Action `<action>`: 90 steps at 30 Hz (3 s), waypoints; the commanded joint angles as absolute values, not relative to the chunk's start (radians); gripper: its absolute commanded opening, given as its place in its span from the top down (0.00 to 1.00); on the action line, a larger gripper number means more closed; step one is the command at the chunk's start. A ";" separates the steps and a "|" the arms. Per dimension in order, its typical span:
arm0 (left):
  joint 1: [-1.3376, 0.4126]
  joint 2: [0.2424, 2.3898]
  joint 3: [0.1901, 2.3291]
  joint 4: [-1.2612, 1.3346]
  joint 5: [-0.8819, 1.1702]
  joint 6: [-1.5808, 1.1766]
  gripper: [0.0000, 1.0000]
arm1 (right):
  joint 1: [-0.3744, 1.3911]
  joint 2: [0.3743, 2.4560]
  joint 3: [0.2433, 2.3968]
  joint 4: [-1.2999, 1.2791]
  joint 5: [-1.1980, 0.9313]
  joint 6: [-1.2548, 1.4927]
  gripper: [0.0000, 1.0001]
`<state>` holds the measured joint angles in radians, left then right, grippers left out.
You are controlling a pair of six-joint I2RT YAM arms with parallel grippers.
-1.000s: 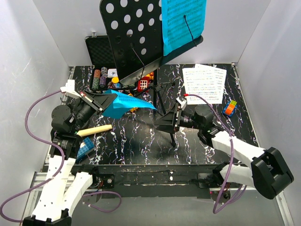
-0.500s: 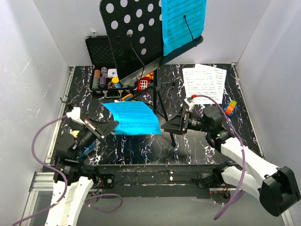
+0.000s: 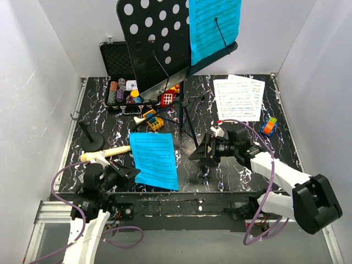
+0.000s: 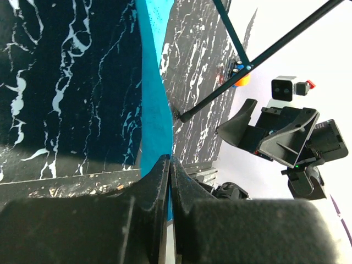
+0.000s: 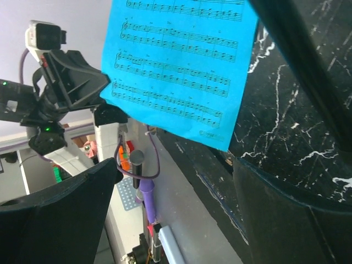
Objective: Pack up the instrument practice props
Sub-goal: Adjust the sheet music.
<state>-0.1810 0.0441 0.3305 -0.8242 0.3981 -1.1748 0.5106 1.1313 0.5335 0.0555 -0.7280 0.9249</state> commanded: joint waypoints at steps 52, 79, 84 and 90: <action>-0.183 0.003 0.350 -0.560 0.379 -1.299 1.00 | 0.719 1.445 0.597 0.251 -0.825 1.134 0.07; -0.184 0.474 0.737 0.083 0.551 -1.180 1.00 | 0.678 1.132 0.598 0.583 -0.724 1.539 0.03; -0.184 0.352 0.580 0.174 0.560 -1.256 1.00 | 0.673 1.124 0.594 0.563 -0.718 1.538 0.03; -0.183 0.296 0.520 0.290 0.587 -1.282 1.00 | 0.678 1.210 0.595 0.745 -0.735 1.657 0.02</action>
